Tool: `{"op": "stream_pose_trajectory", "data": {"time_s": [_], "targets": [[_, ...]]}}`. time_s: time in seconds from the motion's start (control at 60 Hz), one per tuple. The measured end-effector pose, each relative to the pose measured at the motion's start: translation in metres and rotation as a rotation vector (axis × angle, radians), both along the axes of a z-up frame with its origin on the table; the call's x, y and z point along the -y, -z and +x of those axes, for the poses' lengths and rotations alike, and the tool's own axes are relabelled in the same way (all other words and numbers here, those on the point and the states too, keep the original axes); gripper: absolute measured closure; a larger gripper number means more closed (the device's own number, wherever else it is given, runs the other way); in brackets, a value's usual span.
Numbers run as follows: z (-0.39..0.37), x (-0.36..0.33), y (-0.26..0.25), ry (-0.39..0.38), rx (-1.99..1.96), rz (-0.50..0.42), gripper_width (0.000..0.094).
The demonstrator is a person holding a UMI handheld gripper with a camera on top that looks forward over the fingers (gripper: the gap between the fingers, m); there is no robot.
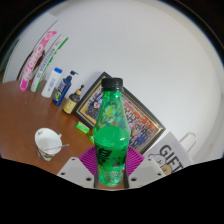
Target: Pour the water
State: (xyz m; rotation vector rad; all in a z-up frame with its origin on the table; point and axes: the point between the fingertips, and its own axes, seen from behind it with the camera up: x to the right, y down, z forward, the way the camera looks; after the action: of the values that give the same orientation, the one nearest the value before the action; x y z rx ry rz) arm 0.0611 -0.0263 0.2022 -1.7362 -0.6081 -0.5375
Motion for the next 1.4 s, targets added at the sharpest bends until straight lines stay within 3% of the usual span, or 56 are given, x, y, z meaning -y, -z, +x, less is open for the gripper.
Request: {"op": "stream_pose_trajectory", "data": {"time_s": [0.383,0.583,0.7,0.817,0.95,1.05,1.067,1.117,1.4], "targets": [[-0.013,0.001,0.074,-0.099,-0.581,-0.102,0.0588],[-0.006,-0.005,0.113,-0.075,-0.657,-0.133,0.0584],[-0.002,-0.007,0.112,-0.082,-0.672,-0.101,0.0582],[-0.003,-0.006,0.111,-0.08,-0.667,-0.093,0.0515],[0.002,-0.004,0.117,-0.034,-0.663,-0.136,0.0379],[0.002,0.005,0.124,0.012,-0.693,-0.201,0.0079],[0.003,0.008,0.124,0.021,-0.699,-0.21,0.0065],[0.008,0.016,0.123,0.052,-0.709,-0.226,0.0098],[0.009,0.118,0.076,0.259,-0.681,-0.285,0.0078]]}}
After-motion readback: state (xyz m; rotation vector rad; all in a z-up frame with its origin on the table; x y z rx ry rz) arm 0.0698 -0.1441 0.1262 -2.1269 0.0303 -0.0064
